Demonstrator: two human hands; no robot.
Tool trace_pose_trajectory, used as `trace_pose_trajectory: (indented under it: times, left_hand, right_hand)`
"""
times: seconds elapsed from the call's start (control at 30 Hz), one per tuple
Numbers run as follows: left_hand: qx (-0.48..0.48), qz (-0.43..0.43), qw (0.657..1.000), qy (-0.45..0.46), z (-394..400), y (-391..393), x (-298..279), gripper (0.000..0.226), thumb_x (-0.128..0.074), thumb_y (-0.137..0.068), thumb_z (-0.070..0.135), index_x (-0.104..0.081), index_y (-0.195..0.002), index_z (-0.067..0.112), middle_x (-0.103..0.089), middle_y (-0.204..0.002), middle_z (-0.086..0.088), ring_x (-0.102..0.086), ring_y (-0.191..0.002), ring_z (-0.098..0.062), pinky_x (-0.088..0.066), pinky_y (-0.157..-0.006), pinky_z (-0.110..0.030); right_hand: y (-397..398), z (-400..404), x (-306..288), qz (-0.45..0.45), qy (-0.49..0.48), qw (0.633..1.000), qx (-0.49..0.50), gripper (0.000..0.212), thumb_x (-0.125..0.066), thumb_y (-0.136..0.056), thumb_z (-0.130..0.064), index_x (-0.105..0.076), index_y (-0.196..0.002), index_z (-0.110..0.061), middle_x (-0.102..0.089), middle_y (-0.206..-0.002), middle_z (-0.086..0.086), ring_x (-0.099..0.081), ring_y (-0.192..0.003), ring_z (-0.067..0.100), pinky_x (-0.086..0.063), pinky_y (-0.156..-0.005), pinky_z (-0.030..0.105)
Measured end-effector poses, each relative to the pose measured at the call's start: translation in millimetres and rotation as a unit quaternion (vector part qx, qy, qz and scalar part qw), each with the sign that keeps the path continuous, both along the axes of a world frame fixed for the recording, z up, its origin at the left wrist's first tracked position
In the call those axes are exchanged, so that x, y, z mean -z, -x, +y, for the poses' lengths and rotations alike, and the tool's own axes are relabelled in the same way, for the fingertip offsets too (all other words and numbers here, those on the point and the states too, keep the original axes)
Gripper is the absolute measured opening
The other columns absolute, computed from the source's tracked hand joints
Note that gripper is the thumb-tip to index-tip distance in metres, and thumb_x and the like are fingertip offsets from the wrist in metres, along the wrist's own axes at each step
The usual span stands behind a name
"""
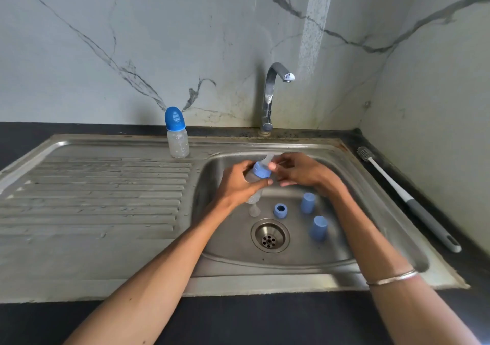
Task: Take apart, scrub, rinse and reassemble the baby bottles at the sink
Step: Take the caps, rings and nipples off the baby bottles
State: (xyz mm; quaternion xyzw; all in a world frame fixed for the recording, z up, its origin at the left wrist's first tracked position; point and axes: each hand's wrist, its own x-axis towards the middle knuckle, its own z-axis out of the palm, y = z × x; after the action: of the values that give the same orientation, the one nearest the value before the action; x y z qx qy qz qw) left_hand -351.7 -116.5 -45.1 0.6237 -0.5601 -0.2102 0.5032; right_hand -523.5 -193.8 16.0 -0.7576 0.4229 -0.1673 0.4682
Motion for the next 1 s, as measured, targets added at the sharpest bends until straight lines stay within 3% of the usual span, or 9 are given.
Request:
trace_pose_trajectory:
  times: [0.13, 0.23, 0.33, 0.47, 0.6, 0.73, 0.83, 0.9, 1.0]
  left_hand:
    - [-0.041, 0.035, 0.998, 0.015, -3.6, -4.3, 0.4, 0.056, -0.083, -0.050, 0.054, -0.069, -0.097, 0.026, -0.074, -0.093, 0.009, -0.070, -0.089, -0.004, -0.056, -0.079, -0.025]
    - [-0.043, 0.033, 0.998, 0.014, -4.0, -4.2, 0.7, 0.054, -0.091, -0.058, 0.036, -0.069, -0.105, 0.019, -0.074, -0.097, 0.006, -0.070, -0.090, -0.005, -0.056, -0.080, -0.024]
    - [-0.028, 0.029, 0.999, 0.023, -1.7, -2.0, -0.6, 0.065, -0.095, -0.060, 0.024, -0.063, -0.117, 0.019, -0.072, -0.103, 0.006, -0.065, -0.092, 0.004, -0.053, -0.080, -0.015]
    - [-0.041, 0.023, 0.998, 0.029, -2.5, -0.4, 0.2, 0.069, -0.095, -0.053, 0.039, -0.062, -0.113, 0.028, -0.071, -0.103, 0.011, -0.066, -0.096, -0.002, -0.054, -0.084, -0.024]
    - [-0.047, 0.010, 0.999, 0.015, -2.1, -0.6, -0.3, 0.058, -0.086, -0.054, 0.050, -0.069, -0.104, 0.025, -0.073, -0.095, 0.011, -0.067, -0.089, -0.003, -0.058, -0.083, -0.036]
    - [-0.028, 0.027, 0.999, 0.021, -1.9, -0.4, -5.8, 0.059, -0.082, -0.054, 0.054, -0.073, -0.105, 0.026, -0.074, -0.095, 0.012, -0.069, -0.090, -0.001, -0.058, -0.085, -0.031]
    - [-0.003, 0.045, 0.999, 0.012, -1.2, -2.2, -9.0, 0.045, -0.088, -0.064, 0.032, -0.074, -0.105, 0.022, -0.076, -0.098, 0.007, -0.071, -0.093, -0.006, -0.058, -0.088, -0.035]
    - [0.025, 0.076, 0.997, 0.006, 0.9, -3.2, -12.0, 0.036, -0.086, -0.073, 0.012, -0.073, -0.106, 0.018, -0.076, -0.100, 0.001, -0.072, -0.094, -0.011, -0.058, -0.089, -0.037]
    - [0.045, 0.087, 0.995, -0.008, 2.9, -1.3, -12.5, 0.034, -0.081, -0.079, 0.006, -0.071, -0.112, 0.012, -0.076, -0.102, -0.004, -0.071, -0.093, -0.012, -0.058, -0.088, -0.031]
  right_hand:
    - [-23.2, 13.6, 4.9, -0.042, 0.036, 0.998, 0.022, 0.057, -0.080, -0.079, -0.045, -0.060, -0.122, -0.015, -0.069, -0.108, 0.004, -0.070, -0.094, 0.019, -0.058, -0.089, 0.035]
    - [-30.4, 16.1, 18.2, -0.046, 0.089, 0.994, 0.047, 0.060, -0.083, -0.073, -0.050, -0.062, -0.118, -0.017, -0.067, -0.108, -0.006, -0.065, -0.100, 0.011, -0.053, -0.084, 0.026]
    - [-32.7, 17.3, 27.6, -0.082, 0.112, 0.988, 0.072, 0.052, -0.086, -0.072, -0.046, -0.070, -0.111, -0.017, -0.072, -0.101, -0.005, -0.068, -0.095, 0.011, -0.055, -0.077, 0.023]
    - [-29.4, 19.7, 28.3, -0.140, 0.114, 0.978, 0.109, 0.039, -0.086, -0.074, -0.038, -0.074, -0.105, -0.019, -0.074, -0.094, -0.007, -0.069, -0.086, 0.006, -0.050, -0.061, 0.011]
    - [-31.1, 23.8, 28.9, -0.155, 0.137, 0.971, 0.123, 0.039, -0.088, -0.070, -0.039, -0.076, -0.103, -0.023, -0.075, -0.092, -0.009, -0.070, -0.085, 0.001, -0.056, -0.072, 0.017]
    - [-31.1, 24.4, 26.0, -0.176, 0.141, 0.965, 0.133, 0.035, -0.087, -0.072, -0.037, -0.077, -0.102, -0.022, -0.075, -0.089, -0.010, -0.069, -0.082, -0.001, -0.055, -0.071, 0.015]
    - [-28.6, 20.8, 26.1, -0.185, 0.130, 0.969, 0.100, 0.029, -0.082, -0.078, -0.031, -0.077, -0.105, -0.020, -0.076, -0.091, -0.008, -0.070, -0.083, 0.000, -0.054, -0.072, 0.016]
    - [-24.1, 15.8, 26.8, -0.196, 0.099, 0.974, 0.059, 0.029, -0.078, -0.083, -0.025, -0.075, -0.112, -0.020, -0.077, -0.099, -0.006, -0.071, -0.094, 0.005, -0.056, -0.085, 0.025]
    - [-16.2, 7.2, 29.2, -0.223, 0.025, 0.974, 0.001, 0.034, -0.070, -0.091, -0.012, -0.068, -0.125, -0.015, -0.074, -0.114, 0.000, -0.067, -0.111, 0.013, -0.052, -0.097, 0.028]
